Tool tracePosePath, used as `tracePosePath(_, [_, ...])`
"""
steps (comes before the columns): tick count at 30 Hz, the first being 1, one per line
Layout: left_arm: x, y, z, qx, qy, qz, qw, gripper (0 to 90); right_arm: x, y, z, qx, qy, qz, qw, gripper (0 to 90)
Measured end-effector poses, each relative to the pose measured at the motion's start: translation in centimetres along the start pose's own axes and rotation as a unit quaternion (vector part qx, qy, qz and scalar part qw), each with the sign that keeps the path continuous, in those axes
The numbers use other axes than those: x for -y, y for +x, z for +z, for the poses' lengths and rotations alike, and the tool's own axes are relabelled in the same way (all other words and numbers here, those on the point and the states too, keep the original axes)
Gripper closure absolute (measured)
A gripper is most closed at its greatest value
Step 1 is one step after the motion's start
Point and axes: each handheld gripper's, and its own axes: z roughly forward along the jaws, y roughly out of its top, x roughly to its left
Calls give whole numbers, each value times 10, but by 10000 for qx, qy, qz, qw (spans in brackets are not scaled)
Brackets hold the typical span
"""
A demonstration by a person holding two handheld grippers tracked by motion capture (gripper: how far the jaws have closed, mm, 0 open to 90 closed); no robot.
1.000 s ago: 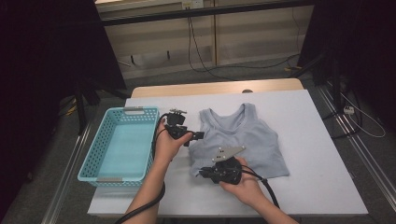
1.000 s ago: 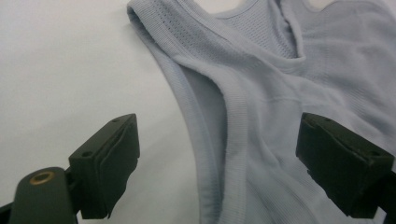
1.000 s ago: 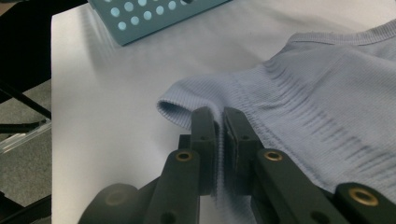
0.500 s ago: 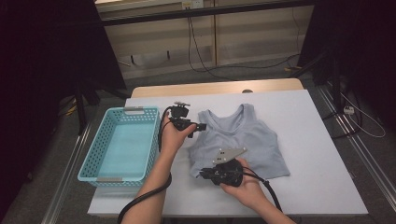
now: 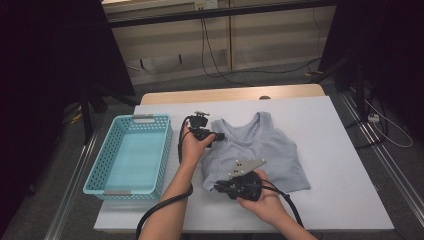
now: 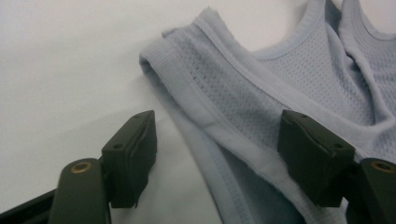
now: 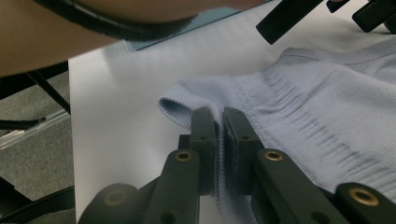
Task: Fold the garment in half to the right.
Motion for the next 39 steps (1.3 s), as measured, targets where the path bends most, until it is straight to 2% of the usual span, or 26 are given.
tracePosePath(1, [0, -1, 0, -55, 22, 32, 10000, 313, 0, 0, 0, 8, -4, -1, 10000, 842])
tracePosePath(3, [1, -3, -1, -208, 31, 113, 9997, 390, 0, 1, -1, 20, -3, -21, 10000, 841])
tracePosePath(4, [0, -4, -1, -161, 62, 70, 9998, 411, 0, 1, -1, 29, -1, -31, 10000, 841])
tracePosePath(5, [0, -5, -2, -49, 123, 28, 9999, 484, 0, 2, -2, 34, 0, -42, 10000, 841])
tracePosePath(6, [0, -7, -1, -44, 130, 4, 9999, 541, 0, 2, -2, 41, -2, -43, 10000, 841])
tracePosePath(8, [0, -11, 0, -228, 155, 94, 9996, 561, 0, 2, -2, 50, 1, -38, 10000, 841])
tracePosePath(9, [0, -12, 0, -179, 178, 4, 9997, 603, 0, 2, -2, 59, 7, -42, 10000, 841])
tracePosePath(10, [0, -12, 1, 37, 214, -149, 9997, 681, 0, 3, -2, 69, 9, -40, 10000, 841])
tracePosePath(11, [1, -14, 1, -37, 211, -90, 9997, 709, 0, 3, -2, 73, 13, -44, 10000, 841])
tracePosePath(13, [0, -15, 2, -92, 224, -108, 9996, 733, 1, 4, -1, 83, 33, -56, 9999, 841])
tracePosePath(15, [0, -14, 1, 11, 236, -221, 9995, 787, 1, 4, -1, 84, 43, -72, 9999, 841])
tracePosePath(22, [-7, -12, -5, 22, 350, -347, 9988, 841, 2, 4, -3, 65, 17, -70, 10000, 842])
tracePosePath(31, [-16, 3, -23, 60, 272, -621, 9977, 854, -1, 6, -3, 50, -15, -120, 9999, 842])
tracePosePath(39, [-17, 11, -34, -36, 265, -619, 9977, 856, -5, 8, 1, -58, -94, -155, 9998, 842])
